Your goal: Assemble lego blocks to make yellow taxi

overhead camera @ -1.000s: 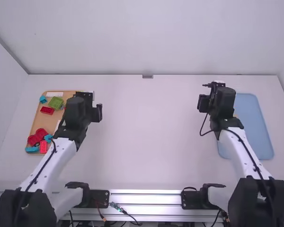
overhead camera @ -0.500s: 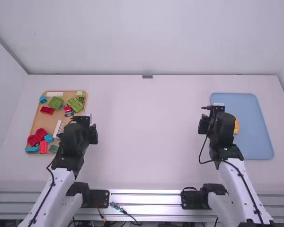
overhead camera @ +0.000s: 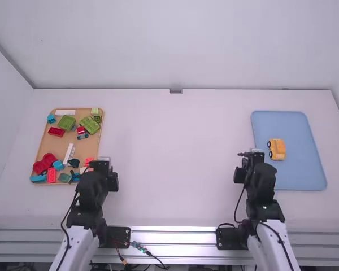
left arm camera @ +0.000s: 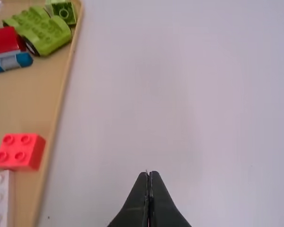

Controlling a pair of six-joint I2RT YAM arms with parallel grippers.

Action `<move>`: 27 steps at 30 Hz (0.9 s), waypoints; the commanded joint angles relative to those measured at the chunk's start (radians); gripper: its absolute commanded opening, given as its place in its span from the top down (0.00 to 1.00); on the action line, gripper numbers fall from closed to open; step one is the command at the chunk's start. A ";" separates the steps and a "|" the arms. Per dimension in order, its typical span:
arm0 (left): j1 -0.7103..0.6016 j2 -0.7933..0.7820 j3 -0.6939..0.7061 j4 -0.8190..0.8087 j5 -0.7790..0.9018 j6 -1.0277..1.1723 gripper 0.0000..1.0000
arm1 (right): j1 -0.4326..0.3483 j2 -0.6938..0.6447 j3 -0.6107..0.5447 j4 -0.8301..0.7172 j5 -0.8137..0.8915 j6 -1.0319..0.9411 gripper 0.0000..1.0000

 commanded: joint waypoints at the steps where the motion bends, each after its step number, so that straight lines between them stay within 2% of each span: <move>1: -0.002 -0.049 -0.019 0.003 0.007 0.007 1.00 | 0.002 -0.054 -0.056 0.002 -0.001 0.004 1.00; 7: -0.002 -0.154 -0.019 0.003 0.007 0.007 1.00 | 0.002 -0.169 -0.160 0.002 -0.001 0.004 1.00; 27: -0.002 -0.411 -0.019 0.003 0.007 0.007 1.00 | 0.002 -0.461 -0.160 0.002 -0.001 0.004 1.00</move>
